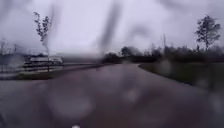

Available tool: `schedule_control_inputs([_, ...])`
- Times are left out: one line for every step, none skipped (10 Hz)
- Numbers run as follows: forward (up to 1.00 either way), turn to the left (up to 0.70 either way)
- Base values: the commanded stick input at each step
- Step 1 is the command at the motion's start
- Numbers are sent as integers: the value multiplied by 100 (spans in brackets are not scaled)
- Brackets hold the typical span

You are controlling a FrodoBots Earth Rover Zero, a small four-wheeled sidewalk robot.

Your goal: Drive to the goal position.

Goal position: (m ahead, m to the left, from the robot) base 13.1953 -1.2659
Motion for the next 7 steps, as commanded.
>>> schedule_control_inputs([65,0])
schedule_control_inputs([70,0])
schedule_control_inputs([70,0])
schedule_control_inputs([70,0])
schedule_control_inputs([70,0])
schedule_control_inputs([70,0])
schedule_control_inputs([70,0])
